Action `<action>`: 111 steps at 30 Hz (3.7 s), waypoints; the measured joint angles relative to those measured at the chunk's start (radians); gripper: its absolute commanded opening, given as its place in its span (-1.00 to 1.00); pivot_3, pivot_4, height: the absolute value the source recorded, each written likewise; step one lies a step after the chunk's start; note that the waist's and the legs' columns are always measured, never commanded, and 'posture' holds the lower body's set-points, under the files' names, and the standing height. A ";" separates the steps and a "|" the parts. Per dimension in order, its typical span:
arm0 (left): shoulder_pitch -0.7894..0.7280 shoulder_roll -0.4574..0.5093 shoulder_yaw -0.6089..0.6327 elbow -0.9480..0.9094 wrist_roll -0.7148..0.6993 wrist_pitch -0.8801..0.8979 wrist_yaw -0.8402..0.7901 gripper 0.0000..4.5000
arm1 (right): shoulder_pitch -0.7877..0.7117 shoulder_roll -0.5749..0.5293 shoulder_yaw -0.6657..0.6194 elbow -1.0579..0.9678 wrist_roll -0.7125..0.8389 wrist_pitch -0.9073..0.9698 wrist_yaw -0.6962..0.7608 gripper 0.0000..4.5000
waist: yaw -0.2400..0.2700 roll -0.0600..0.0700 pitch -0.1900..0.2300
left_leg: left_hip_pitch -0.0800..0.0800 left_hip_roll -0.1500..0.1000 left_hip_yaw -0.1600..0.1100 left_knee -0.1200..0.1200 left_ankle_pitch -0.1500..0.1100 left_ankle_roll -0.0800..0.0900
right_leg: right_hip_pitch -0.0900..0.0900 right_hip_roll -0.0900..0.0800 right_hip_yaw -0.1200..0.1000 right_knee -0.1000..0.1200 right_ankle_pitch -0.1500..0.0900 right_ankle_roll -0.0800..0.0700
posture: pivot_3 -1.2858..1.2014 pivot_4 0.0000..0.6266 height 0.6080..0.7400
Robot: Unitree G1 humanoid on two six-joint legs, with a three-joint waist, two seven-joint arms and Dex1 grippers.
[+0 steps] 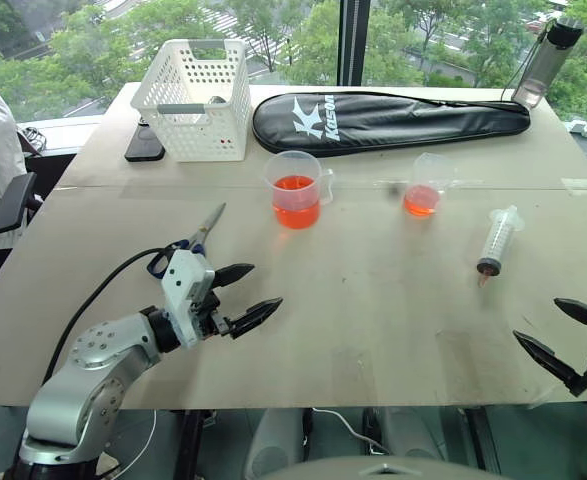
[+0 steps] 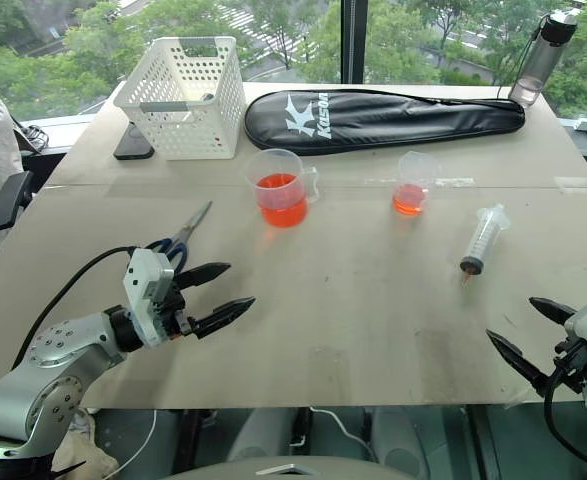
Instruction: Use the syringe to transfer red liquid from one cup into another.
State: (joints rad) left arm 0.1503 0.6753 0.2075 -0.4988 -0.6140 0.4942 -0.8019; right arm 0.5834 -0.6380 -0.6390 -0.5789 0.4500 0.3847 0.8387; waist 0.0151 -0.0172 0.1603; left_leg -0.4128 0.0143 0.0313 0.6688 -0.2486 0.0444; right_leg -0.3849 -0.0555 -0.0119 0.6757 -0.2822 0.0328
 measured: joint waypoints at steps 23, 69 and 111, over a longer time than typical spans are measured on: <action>-0.169 0.000 -0.061 -0.013 -0.024 -0.053 -0.124 0.98 | -0.565 -0.117 0.147 -0.066 0.160 0.680 -0.464 1.00 | -0.002 0.001 -0.001 | -0.002 0.000 0.000 0.000 0.000 0.000 | 0.000 0.001 -0.001 -0.002 0.002 0.003 | 0.03 -0.52 0.75; -0.204 0.007 -0.096 -0.185 -0.174 -0.019 -0.066 1.00 | -1.731 0.022 0.365 1.382 -0.111 1.202 -0.888 -0.31 | -0.027 0.004 0.001 | -0.004 -0.003 0.001 -0.003 -0.001 0.002 | -0.003 0.005 0.000 -0.003 0.002 0.003 | 0.03 -0.52 0.75; -0.495 0.064 0.241 0.186 -0.286 0.194 0.388 1.00 | -1.608 0.690 0.711 0.798 -0.043 -0.033 -0.444 -0.33 | -0.029 0.003 0.005 | -0.008 -0.004 0.000 -0.002 0.002 -0.003 | -0.011 0.006 -0.002 0.002 0.003 0.005 | 0.03 -0.52 0.75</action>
State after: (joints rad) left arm -0.3443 0.7397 0.4481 -0.3130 -0.9003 0.6885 -0.4143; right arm -1.0248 0.0521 0.0717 0.2186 0.4070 0.3515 0.3943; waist -0.0138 -0.0145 0.1651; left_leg -0.4206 0.0104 0.0317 0.6671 -0.2465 0.0411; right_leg -0.3955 -0.0493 -0.0138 0.6775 -0.2788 0.0380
